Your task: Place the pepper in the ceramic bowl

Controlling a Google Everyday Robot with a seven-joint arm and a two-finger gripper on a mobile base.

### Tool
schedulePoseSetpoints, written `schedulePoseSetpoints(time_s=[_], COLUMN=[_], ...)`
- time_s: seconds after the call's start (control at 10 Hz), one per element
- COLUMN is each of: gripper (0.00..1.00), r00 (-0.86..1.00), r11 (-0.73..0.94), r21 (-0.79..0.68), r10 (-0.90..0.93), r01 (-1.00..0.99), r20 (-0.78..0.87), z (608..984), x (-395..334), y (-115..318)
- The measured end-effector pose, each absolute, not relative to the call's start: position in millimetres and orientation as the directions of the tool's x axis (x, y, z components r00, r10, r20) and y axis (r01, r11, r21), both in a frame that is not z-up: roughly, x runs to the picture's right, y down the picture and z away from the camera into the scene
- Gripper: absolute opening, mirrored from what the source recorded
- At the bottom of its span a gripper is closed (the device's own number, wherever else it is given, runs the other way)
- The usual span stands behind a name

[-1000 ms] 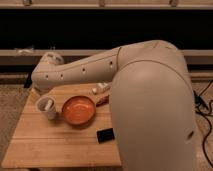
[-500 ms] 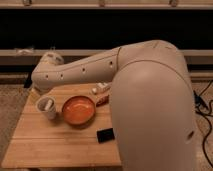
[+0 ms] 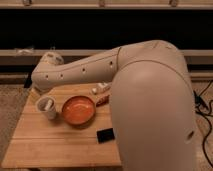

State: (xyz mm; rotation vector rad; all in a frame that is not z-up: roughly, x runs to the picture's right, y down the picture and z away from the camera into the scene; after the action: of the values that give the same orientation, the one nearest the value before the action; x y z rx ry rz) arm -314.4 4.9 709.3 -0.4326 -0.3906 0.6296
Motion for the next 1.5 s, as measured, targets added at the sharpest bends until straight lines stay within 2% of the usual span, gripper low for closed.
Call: schedulePoseSetpoints(time_s=[0.4, 0.9, 1.3, 1.5], gripper=[0.80, 0.80, 0.80, 0.80], r00=[0.777, 0.796, 0.811, 0.823], r11=[0.738, 0.733, 0.721, 0.716], r21=[-0.469, -0.452, -0.495, -0.527], r10=[0.610, 0.601, 0.583, 0.566], r01=[-0.485, -0.508, -0.485, -0.458], r20=[0.156, 0.079, 0.055, 0.052], z=[725.3, 771.8, 821.4, 843.7], x=[-296.7, -170.9, -61.7, -33.9], y=[11.2, 25.3, 31.5, 36.7])
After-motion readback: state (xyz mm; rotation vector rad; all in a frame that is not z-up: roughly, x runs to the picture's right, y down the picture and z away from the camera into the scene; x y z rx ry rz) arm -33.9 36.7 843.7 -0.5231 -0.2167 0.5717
